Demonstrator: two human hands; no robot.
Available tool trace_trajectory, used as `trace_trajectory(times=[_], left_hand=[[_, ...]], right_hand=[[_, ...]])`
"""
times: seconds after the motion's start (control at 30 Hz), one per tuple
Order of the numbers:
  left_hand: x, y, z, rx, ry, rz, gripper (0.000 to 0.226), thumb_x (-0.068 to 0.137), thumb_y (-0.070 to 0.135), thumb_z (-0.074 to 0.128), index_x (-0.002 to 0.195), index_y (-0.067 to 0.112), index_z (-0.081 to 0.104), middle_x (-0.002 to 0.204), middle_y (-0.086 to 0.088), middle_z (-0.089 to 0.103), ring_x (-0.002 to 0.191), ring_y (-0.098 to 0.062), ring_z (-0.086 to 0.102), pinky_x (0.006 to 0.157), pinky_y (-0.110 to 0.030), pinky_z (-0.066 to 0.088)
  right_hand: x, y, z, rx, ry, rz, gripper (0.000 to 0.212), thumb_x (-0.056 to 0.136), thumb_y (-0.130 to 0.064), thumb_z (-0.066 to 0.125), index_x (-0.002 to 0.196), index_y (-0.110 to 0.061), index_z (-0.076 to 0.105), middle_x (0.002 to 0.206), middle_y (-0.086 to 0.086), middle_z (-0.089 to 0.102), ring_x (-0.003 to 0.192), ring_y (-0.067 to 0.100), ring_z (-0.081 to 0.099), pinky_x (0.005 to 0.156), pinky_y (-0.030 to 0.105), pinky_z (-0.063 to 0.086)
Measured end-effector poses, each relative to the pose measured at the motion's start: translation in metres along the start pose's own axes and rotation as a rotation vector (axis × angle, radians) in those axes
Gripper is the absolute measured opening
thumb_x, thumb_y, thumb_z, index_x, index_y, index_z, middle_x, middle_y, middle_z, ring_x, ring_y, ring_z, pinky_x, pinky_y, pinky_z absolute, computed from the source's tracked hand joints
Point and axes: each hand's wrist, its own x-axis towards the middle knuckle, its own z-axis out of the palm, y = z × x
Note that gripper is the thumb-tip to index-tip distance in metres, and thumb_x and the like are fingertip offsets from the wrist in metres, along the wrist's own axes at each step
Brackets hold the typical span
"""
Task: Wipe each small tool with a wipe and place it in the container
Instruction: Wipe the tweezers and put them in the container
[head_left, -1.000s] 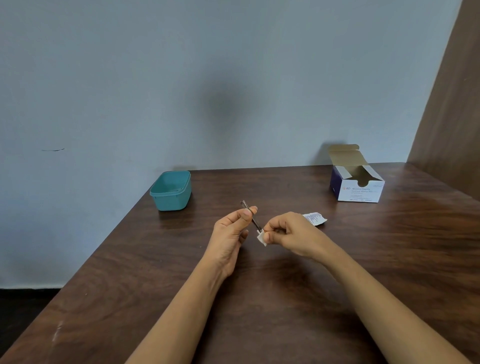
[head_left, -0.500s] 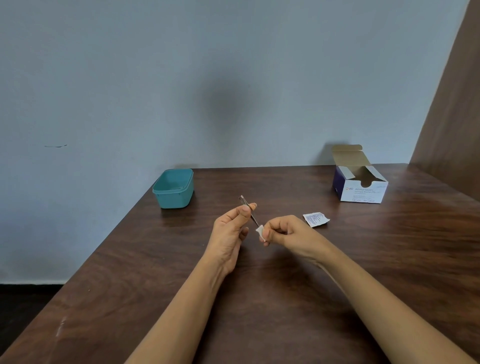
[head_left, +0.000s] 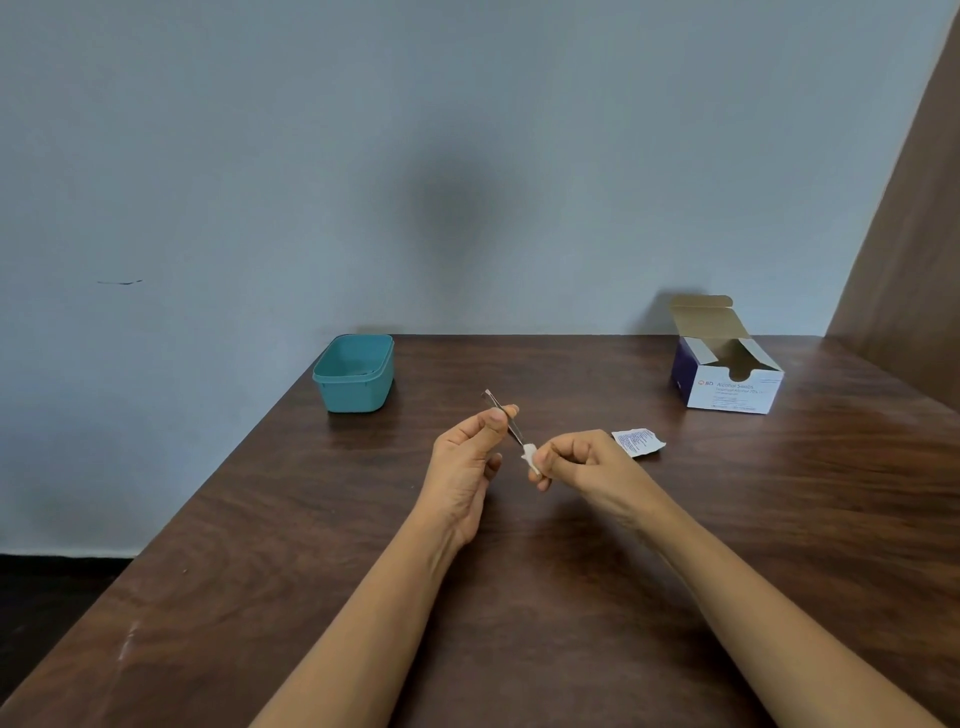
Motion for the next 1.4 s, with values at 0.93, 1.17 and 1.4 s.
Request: trace_trajectory(times=[0.93, 1.17, 1.4], left_hand=[[-0.004, -0.002, 0.007, 0.169, -0.144, 0.098, 0.008, 0.087, 0.013, 0.064, 0.087, 0.012, 0.072, 0.090, -0.010, 0.061, 0.061, 0.003, 0.056, 0.062, -0.010, 0.045], [-0.005, -0.001, 0.006, 0.216, -0.164, 0.087, 0.012, 0.085, 0.027, 0.067, 0.090, 0.020, 0.075, 0.087, -0.002, 0.065, 0.077, -0.004, 0.055, 0.080, -0.029, 0.035], [-0.006, 0.001, 0.002, 0.032, -0.108, 0.082, 0.020, 0.072, 0.030, 0.070, 0.088, 0.019, 0.075, 0.082, 0.005, 0.069, 0.079, -0.009, 0.055, 0.086, -0.036, 0.038]], right_hand=[[0.001, -0.004, 0.013, 0.479, 0.140, 0.246, 0.015, 0.084, -0.019, 0.066, 0.075, -0.011, 0.074, 0.073, 0.003, 0.070, 0.053, 0.003, 0.038, 0.052, 0.017, 0.030], [0.004, -0.003, 0.013, 0.614, 0.148, 0.349, 0.013, 0.084, -0.020, 0.064, 0.076, -0.013, 0.073, 0.073, -0.002, 0.063, 0.049, 0.001, 0.039, 0.053, 0.019, 0.027], [0.003, -0.002, 0.014, 0.468, 0.082, 0.310, 0.011, 0.086, -0.016, 0.066, 0.086, -0.010, 0.074, 0.082, 0.004, 0.065, 0.056, 0.003, 0.039, 0.052, 0.017, 0.028]])
